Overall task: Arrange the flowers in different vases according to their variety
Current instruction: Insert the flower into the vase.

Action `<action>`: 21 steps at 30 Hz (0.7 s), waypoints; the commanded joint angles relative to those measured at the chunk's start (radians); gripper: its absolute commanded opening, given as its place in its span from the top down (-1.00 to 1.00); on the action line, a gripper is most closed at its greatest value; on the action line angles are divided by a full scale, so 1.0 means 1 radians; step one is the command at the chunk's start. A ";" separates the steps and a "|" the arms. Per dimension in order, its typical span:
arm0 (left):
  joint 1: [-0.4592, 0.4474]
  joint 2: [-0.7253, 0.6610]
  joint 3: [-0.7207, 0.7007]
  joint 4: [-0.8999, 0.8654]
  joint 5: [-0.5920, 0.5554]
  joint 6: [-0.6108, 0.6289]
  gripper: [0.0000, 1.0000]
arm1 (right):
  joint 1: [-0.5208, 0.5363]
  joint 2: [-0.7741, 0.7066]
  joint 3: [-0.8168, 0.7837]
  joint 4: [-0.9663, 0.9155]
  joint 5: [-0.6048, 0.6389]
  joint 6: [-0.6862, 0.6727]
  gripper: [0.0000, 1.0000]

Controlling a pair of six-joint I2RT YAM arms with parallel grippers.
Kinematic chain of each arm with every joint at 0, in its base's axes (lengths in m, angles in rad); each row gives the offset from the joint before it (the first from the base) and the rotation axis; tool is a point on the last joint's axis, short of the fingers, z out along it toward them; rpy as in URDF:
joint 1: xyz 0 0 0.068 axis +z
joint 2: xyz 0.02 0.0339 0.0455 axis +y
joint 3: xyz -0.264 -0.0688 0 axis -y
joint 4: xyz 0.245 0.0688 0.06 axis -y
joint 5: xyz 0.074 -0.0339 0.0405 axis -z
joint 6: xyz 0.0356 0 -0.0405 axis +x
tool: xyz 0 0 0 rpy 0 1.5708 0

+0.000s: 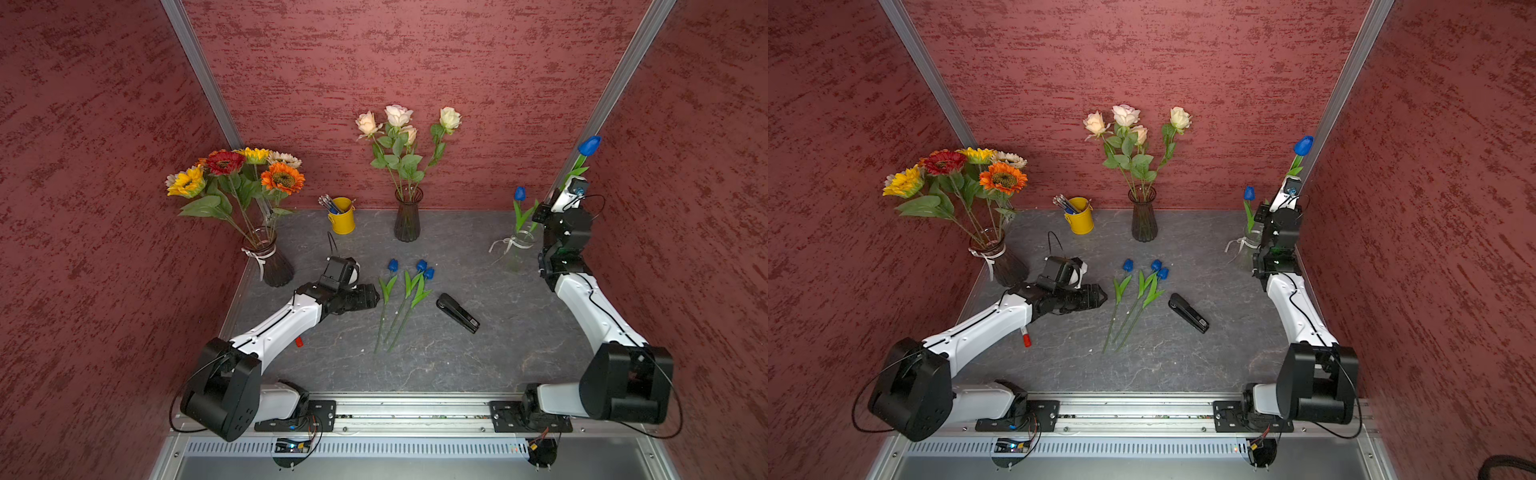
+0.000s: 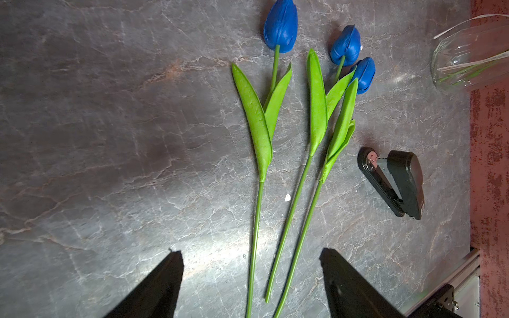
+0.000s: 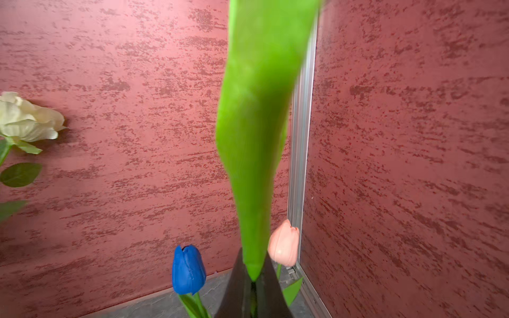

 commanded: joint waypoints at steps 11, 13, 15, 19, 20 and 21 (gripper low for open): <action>0.006 -0.043 -0.020 0.003 -0.001 -0.020 -0.66 | -0.021 -0.027 -0.090 -0.220 -0.119 0.116 -0.52; 0.006 -0.052 -0.025 0.001 -0.001 -0.015 -0.66 | -0.021 -0.114 -0.113 -0.293 -0.109 0.120 -0.60; 0.007 -0.063 -0.031 0.000 0.000 -0.012 -0.67 | -0.021 -0.168 -0.093 -0.403 -0.115 0.120 -0.61; 0.008 -0.083 -0.046 0.004 0.004 -0.013 -0.67 | -0.020 -0.254 -0.056 -0.631 -0.157 0.175 -0.62; 0.008 -0.088 -0.049 0.002 0.004 -0.015 -0.67 | -0.016 -0.282 -0.058 -0.679 -0.168 0.202 -0.62; 0.008 -0.097 -0.053 0.002 0.003 -0.020 -0.67 | -0.008 -0.314 -0.069 -0.719 -0.175 0.234 -0.62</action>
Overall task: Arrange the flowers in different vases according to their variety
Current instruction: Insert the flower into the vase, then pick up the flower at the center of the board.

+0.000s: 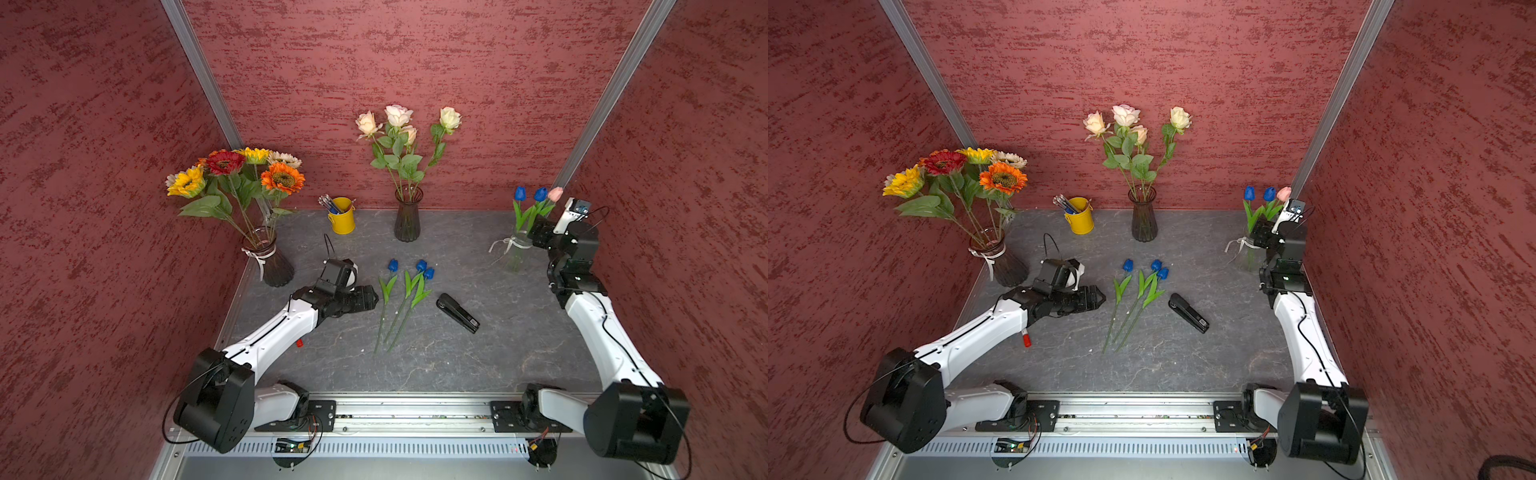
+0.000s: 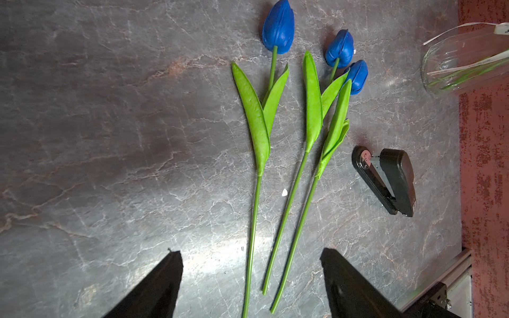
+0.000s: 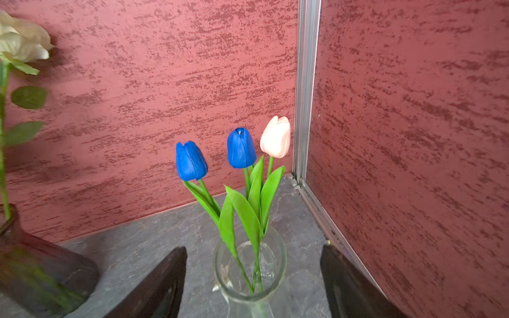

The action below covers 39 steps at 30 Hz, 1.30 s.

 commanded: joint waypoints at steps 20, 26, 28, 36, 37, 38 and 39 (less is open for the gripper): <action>0.051 -0.090 -0.042 -0.045 0.004 -0.031 -0.70 | 0.813 0.264 0.080 -0.516 0.054 0.674 -0.45; 0.090 -0.119 -0.054 -0.074 0.014 -0.025 -0.70 | 0.870 0.434 0.153 -0.530 -0.078 0.759 -0.31; 0.096 -0.125 -0.055 -0.078 0.010 -0.023 -0.70 | 0.875 0.483 0.178 -0.553 -0.111 0.766 -0.24; 0.120 -0.130 -0.096 -0.035 0.026 -0.024 -0.71 | 0.884 0.677 0.269 -0.586 -0.164 0.781 0.20; 0.124 -0.131 -0.099 -0.034 0.030 -0.020 -0.71 | 0.884 0.695 0.277 -0.590 -0.162 0.785 0.20; 0.128 -0.131 -0.101 -0.034 0.031 -0.014 -0.71 | 0.885 0.708 0.283 -0.598 -0.156 0.790 0.21; 0.131 -0.131 -0.103 -0.039 0.032 -0.007 -0.71 | 0.886 0.717 0.286 -0.603 -0.149 0.796 0.22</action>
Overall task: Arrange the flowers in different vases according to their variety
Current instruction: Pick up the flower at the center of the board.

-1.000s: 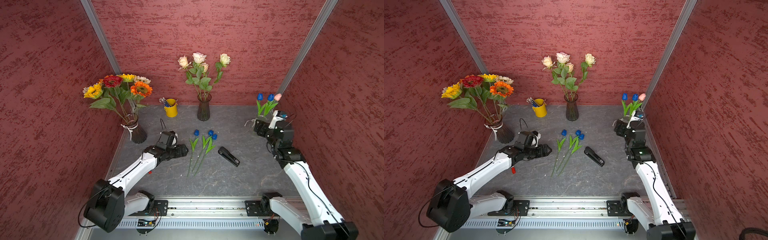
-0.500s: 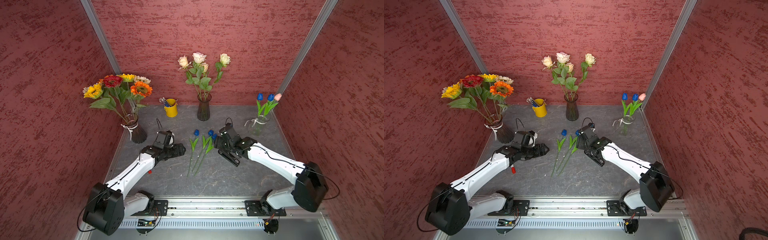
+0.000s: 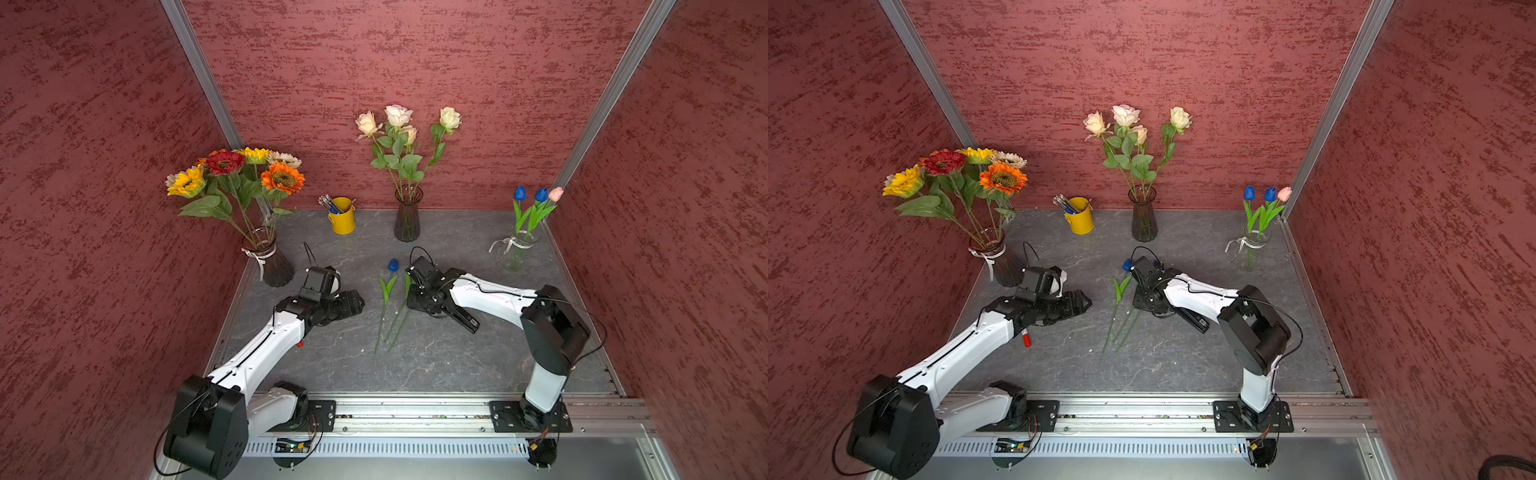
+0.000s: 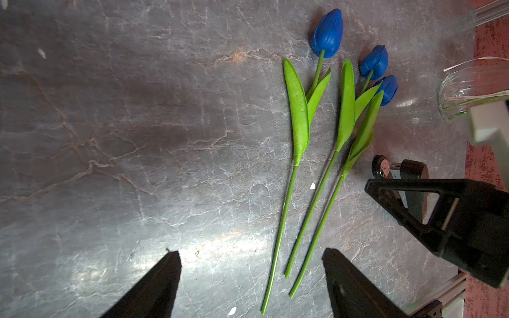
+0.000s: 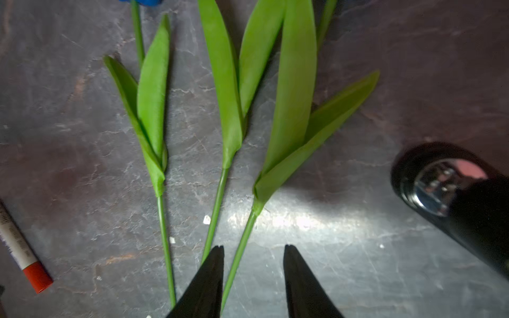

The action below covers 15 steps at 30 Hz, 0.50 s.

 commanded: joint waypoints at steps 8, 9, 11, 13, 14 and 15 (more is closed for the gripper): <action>0.059 -0.033 -0.034 0.029 0.054 0.045 -0.71 | 0.010 0.079 0.083 -0.080 -0.005 0.038 0.26; 0.065 -0.032 -0.038 0.034 0.063 0.046 -0.71 | 0.012 0.088 0.095 -0.085 -0.005 0.041 0.26; 0.073 -0.031 -0.042 0.043 0.077 0.049 -0.71 | 0.018 0.094 0.106 -0.095 -0.002 0.048 0.26; 0.079 -0.031 -0.048 0.049 0.086 0.055 -0.71 | 0.019 0.102 0.104 -0.095 -0.006 0.060 0.26; 0.083 -0.030 -0.050 0.053 0.090 0.057 -0.71 | 0.019 0.109 0.107 -0.098 -0.008 0.061 0.26; 0.089 -0.030 -0.054 0.056 0.095 0.059 -0.71 | 0.020 0.120 0.114 -0.108 -0.012 0.063 0.27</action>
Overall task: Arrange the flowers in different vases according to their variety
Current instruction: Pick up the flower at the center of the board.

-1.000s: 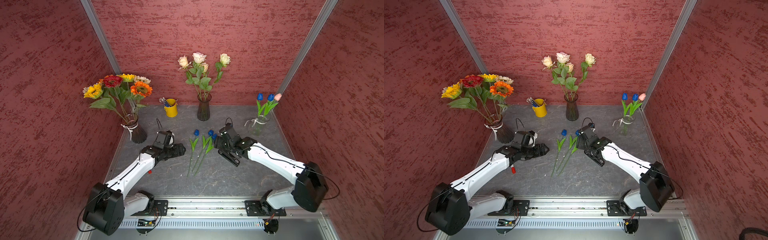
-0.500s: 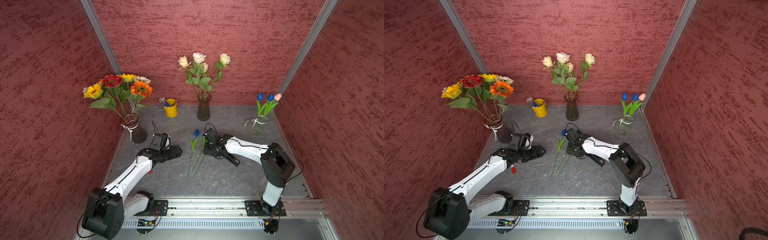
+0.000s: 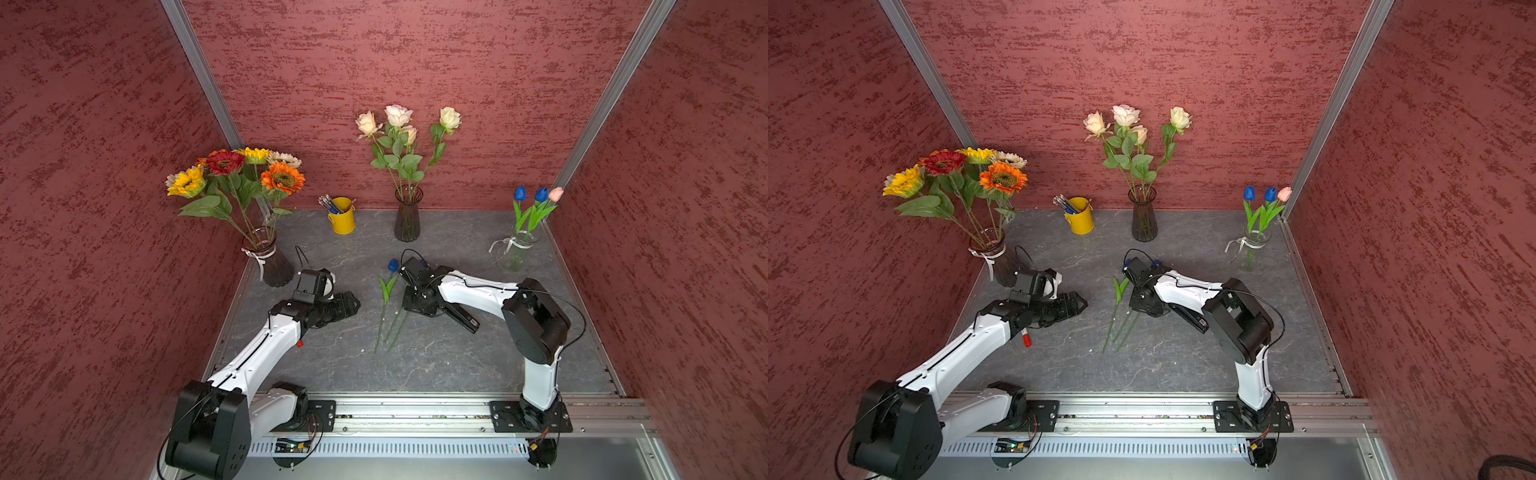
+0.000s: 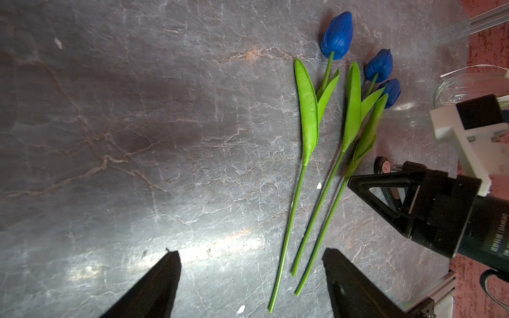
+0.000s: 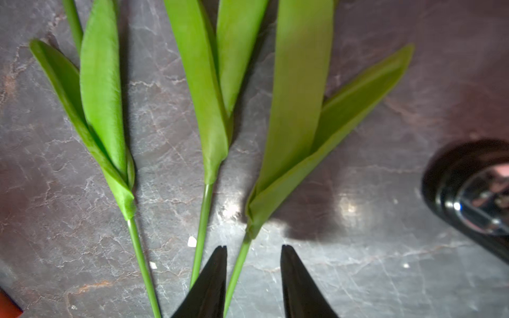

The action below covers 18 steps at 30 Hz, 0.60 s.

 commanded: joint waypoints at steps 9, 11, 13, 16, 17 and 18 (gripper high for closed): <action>0.040 -0.023 -0.036 0.060 0.064 0.032 -0.71 | 0.026 0.112 0.109 -0.106 -0.020 0.014 0.38; 0.041 -0.025 -0.037 0.061 0.067 0.029 -0.71 | 0.031 0.123 0.116 -0.118 -0.020 0.014 0.47; 0.041 -0.025 -0.037 0.064 0.067 0.027 -0.71 | 0.032 0.132 0.119 -0.130 -0.025 0.014 0.57; 0.041 -0.025 -0.036 0.070 0.071 0.025 -0.71 | 0.034 0.130 0.114 -0.139 -0.028 0.019 0.77; 0.042 -0.023 -0.034 0.070 0.073 0.025 -0.71 | 0.034 0.126 0.112 -0.140 -0.028 0.019 0.83; 0.043 -0.022 -0.033 0.071 0.074 0.026 -0.71 | 0.034 0.124 0.110 -0.144 -0.021 0.018 0.90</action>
